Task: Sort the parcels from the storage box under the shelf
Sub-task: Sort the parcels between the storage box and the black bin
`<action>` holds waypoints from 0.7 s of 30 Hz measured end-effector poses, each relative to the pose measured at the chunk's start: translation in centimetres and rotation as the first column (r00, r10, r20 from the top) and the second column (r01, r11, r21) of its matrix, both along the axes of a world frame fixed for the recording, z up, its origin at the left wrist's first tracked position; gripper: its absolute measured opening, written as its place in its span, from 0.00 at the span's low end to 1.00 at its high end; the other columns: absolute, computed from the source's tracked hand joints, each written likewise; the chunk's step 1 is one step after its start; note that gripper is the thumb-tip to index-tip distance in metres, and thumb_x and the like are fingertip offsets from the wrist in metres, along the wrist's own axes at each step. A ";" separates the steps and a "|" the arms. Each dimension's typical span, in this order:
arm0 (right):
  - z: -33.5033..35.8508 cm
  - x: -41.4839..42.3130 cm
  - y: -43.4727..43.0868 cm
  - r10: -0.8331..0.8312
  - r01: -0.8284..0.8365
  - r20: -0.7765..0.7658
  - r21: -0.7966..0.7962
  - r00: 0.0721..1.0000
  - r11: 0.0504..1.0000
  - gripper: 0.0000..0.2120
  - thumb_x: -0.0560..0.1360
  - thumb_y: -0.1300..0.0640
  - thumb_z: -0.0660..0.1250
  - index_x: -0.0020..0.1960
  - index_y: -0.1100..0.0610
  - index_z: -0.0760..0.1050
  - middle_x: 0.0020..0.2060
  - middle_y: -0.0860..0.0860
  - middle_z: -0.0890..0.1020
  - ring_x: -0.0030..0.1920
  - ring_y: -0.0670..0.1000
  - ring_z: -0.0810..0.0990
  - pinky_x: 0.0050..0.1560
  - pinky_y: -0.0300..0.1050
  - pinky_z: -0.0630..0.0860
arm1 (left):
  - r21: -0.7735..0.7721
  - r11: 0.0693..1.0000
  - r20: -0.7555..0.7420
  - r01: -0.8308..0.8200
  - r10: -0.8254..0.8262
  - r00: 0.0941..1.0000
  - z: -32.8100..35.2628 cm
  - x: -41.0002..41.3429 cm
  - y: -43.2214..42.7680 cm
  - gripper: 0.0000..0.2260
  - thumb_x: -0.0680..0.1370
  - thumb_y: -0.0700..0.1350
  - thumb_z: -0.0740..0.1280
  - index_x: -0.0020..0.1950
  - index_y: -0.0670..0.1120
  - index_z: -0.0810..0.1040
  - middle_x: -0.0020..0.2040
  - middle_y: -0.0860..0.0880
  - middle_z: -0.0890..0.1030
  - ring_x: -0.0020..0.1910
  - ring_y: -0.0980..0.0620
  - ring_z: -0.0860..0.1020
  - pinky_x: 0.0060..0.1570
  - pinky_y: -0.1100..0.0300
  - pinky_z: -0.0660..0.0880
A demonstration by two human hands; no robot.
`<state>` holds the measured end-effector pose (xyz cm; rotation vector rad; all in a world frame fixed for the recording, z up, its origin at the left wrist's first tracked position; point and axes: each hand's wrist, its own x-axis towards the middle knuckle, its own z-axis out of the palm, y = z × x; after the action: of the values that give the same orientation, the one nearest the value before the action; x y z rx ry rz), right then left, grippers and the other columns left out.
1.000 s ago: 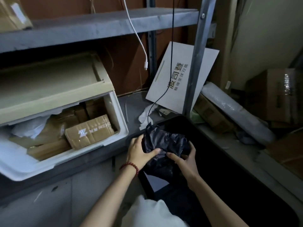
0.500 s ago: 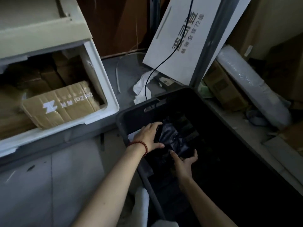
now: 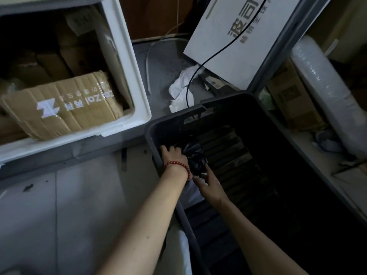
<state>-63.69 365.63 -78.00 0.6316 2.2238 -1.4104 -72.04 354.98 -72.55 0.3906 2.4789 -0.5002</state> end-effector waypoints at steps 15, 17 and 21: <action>17.1 0.7 -0.9 0.420 -0.125 -0.321 0.650 0.849 0.749 0.25 0.78 0.40 0.56 0.73 0.45 0.63 0.70 0.47 0.71 0.69 0.52 0.68 0.64 0.52 0.65 | 0.449 0.888 -0.415 -0.095 0.302 0.858 14.6 4.2 -5.1 0.20 0.76 0.59 0.58 0.64 0.52 0.72 0.61 0.51 0.77 0.64 0.47 0.70 0.61 0.49 0.62; 20.0 1.2 -1.7 0.424 -0.101 -0.381 0.635 0.822 0.766 0.25 0.78 0.40 0.57 0.72 0.46 0.65 0.68 0.48 0.72 0.67 0.53 0.70 0.62 0.50 0.67 | 0.497 0.856 -0.416 -0.139 0.376 0.828 17.2 5.2 -6.8 0.19 0.76 0.59 0.59 0.63 0.53 0.73 0.61 0.51 0.77 0.63 0.47 0.71 0.60 0.50 0.64; 25.0 2.1 -4.3 0.413 -0.089 -0.477 0.565 0.776 0.820 0.24 0.77 0.40 0.58 0.71 0.47 0.67 0.66 0.49 0.73 0.64 0.53 0.73 0.54 0.47 0.74 | 0.552 0.815 -0.441 -0.175 0.464 0.768 21.8 7.5 -11.3 0.16 0.75 0.58 0.60 0.60 0.55 0.74 0.60 0.50 0.79 0.61 0.47 0.75 0.58 0.53 0.68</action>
<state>-61.55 361.32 -53.03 -0.0106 3.0865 -0.9229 -64.59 343.67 -50.74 -0.0445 3.1598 0.2154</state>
